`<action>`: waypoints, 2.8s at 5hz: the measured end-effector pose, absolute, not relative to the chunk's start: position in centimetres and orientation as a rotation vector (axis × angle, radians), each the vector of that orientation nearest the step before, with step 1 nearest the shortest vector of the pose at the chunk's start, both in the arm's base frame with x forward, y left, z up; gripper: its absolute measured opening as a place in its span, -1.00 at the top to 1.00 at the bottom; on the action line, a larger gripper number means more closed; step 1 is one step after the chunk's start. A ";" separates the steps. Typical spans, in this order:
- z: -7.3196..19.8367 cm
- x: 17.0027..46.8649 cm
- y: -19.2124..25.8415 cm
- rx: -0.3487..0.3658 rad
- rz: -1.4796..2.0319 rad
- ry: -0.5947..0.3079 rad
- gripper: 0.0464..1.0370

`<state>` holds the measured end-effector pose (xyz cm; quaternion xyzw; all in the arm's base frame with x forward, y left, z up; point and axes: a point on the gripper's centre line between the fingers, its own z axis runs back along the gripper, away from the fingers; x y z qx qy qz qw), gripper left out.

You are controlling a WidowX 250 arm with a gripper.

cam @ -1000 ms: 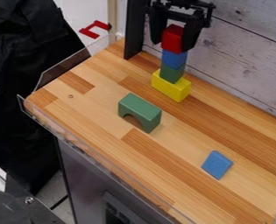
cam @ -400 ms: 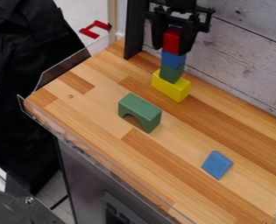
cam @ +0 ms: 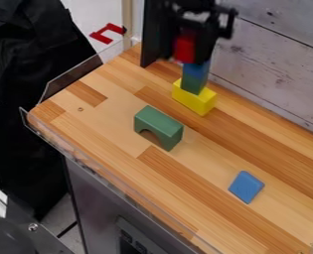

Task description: Put down the red cube to the table between the green arch and blue triangle

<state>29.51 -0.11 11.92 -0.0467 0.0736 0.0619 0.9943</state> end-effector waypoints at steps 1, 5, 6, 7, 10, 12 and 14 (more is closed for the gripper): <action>10.8 27.8 -2.0 -0.126 0.092 0.182 -0.12; 3.7 28.2 -9.2 -0.077 -0.170 0.298 -0.12; 2.7 29.0 -9.2 -0.071 -0.163 0.291 -0.12; 1.5 29.6 -8.9 -0.071 -0.148 0.292 -0.12; 0.5 30.0 -7.7 -0.115 -0.070 0.300 -0.77; 5.1 29.7 -6.9 -0.135 -0.037 0.141 -0.92; 11.1 28.7 -6.1 -0.108 -0.042 0.044 -0.92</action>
